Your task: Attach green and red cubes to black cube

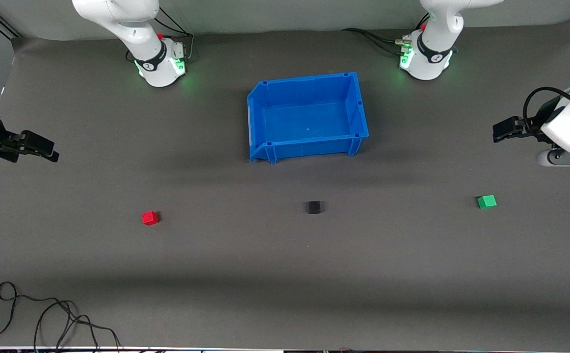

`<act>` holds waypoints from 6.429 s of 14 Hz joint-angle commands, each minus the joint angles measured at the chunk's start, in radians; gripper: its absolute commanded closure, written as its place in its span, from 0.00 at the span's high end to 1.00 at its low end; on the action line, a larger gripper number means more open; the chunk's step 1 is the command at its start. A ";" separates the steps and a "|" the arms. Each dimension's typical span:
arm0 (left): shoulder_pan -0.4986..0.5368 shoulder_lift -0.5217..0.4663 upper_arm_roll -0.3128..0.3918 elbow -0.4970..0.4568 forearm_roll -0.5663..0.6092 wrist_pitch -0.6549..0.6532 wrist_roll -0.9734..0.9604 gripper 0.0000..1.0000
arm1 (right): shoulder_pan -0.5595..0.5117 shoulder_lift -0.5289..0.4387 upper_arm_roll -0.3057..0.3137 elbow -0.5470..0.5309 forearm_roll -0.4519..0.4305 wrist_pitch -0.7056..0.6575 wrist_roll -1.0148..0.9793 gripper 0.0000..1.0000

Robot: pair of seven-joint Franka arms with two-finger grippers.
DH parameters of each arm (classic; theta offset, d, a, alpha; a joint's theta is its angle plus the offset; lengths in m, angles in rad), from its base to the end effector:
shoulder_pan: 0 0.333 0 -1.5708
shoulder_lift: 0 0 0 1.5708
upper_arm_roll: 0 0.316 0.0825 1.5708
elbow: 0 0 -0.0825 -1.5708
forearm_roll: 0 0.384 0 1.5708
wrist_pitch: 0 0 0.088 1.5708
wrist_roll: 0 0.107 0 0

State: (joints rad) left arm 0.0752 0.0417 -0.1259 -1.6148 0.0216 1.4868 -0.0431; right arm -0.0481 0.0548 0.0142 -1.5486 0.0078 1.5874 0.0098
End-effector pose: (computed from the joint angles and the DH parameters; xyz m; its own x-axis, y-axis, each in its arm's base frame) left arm 0.5533 -0.0243 0.5745 0.9858 -0.0059 -0.1677 -0.0099 -0.9997 -0.0235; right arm 0.5721 -0.0188 0.6056 0.9989 -0.0438 -0.0161 -0.0440 -0.9990 -0.0084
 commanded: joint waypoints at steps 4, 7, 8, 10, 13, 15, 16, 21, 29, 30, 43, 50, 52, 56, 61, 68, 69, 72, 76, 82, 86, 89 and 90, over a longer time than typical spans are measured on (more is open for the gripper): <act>-0.008 -0.028 0.005 -0.023 0.000 0.000 0.006 1.00 | -0.003 -0.004 0.006 0.004 0.014 0.002 0.019 1.00; -0.008 -0.028 0.005 -0.023 0.000 -0.002 0.006 1.00 | 0.004 -0.003 0.009 0.004 0.011 0.006 0.022 1.00; -0.008 -0.028 0.005 -0.023 0.000 -0.002 0.006 1.00 | 0.005 -0.003 0.009 0.004 0.012 0.006 0.022 1.00; -0.006 -0.028 0.005 -0.023 0.000 -0.002 0.005 1.00 | 0.008 0.000 0.010 0.005 0.014 0.011 0.041 1.00; -0.003 -0.028 0.005 -0.025 0.000 -0.002 0.006 1.00 | 0.016 0.014 0.012 0.025 0.011 0.011 0.182 1.00; 0.000 -0.026 0.006 -0.024 0.004 -0.002 0.006 1.00 | 0.016 0.014 0.012 0.028 0.018 0.009 0.337 1.00; 0.000 -0.025 0.009 -0.023 0.014 0.000 0.005 1.00 | 0.016 0.019 0.012 0.028 0.020 0.009 0.437 1.00; 0.139 0.004 0.015 -0.027 0.026 0.010 0.098 1.00 | 0.016 0.077 0.012 0.085 0.035 0.003 0.884 1.00; 0.222 0.230 0.017 -0.028 0.026 0.185 0.123 1.00 | -0.006 0.171 0.000 -0.014 0.205 0.028 1.257 1.00; 0.227 0.259 0.015 -0.031 0.026 0.211 0.124 1.00 | -0.015 0.175 -0.002 -0.059 0.239 0.076 1.259 1.00; 0.238 0.501 0.015 -0.163 0.101 0.650 0.111 1.00 | -0.009 0.473 -0.007 -0.314 0.388 0.718 1.009 1.00; 0.238 0.570 0.015 -0.229 0.090 0.800 0.086 0.99 | -0.007 0.562 0.001 -0.301 0.414 0.781 0.969 1.00; 0.238 0.567 0.015 -0.238 0.090 0.799 0.069 0.98 | -0.004 0.579 0.003 -0.303 0.414 0.806 0.969 1.00; 0.239 0.547 0.015 -0.267 0.090 0.791 0.069 0.92 | 0.002 0.582 0.003 -0.295 0.416 0.799 0.970 0.60; 0.239 0.534 0.015 -0.292 0.090 0.793 0.068 0.86 | 0.001 0.582 0.003 -0.288 0.414 0.795 0.970 0.32; 0.235 0.531 0.014 -0.292 0.090 0.799 0.028 0.35 | 0.040 0.560 0.006 -0.225 0.416 0.734 1.050 0.31; 0.229 0.529 0.014 -0.290 0.090 0.796 -0.007 0.22 | 0.057 0.560 0.006 -0.206 0.416 0.718 1.084 0.31; 0.221 0.518 -0.001 -0.289 0.086 0.780 -0.199 0.00 | 0.120 0.560 0.004 -0.182 0.416 0.717 1.188 0.31; 0.222 0.514 -0.073 -0.275 0.066 0.708 -0.453 0.00 | 0.183 0.560 0.004 -0.162 0.416 0.721 1.303 0.31; 0.181 0.518 -0.210 -0.189 -0.117 0.622 -0.903 0.00 | 0.259 0.576 0.004 -0.162 0.419 0.778 1.401 0.31; 0.043 0.530 -0.210 -0.133 -0.118 0.647 -1.274 0.00 | 0.431 0.637 0.004 -0.118 0.417 0.908 1.698 0.31; -0.058 0.575 -0.209 -0.062 -0.117 0.674 -1.503 0.00 | 0.549 0.704 0.004 -0.035 0.416 0.954 1.915 0.31; -0.089 0.589 -0.209 -0.054 -0.115 0.705 -1.556 0.00 | 0.576 0.724 0.003 -0.007 0.414 0.960 1.962 0.31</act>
State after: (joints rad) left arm 0.0500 0.5854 -0.3508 -1.7207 -0.0876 2.1631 -1.4790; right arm 0.4809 0.7129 0.0317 -1.6487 0.4043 2.5356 1.8745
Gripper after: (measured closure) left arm 0.604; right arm 0.604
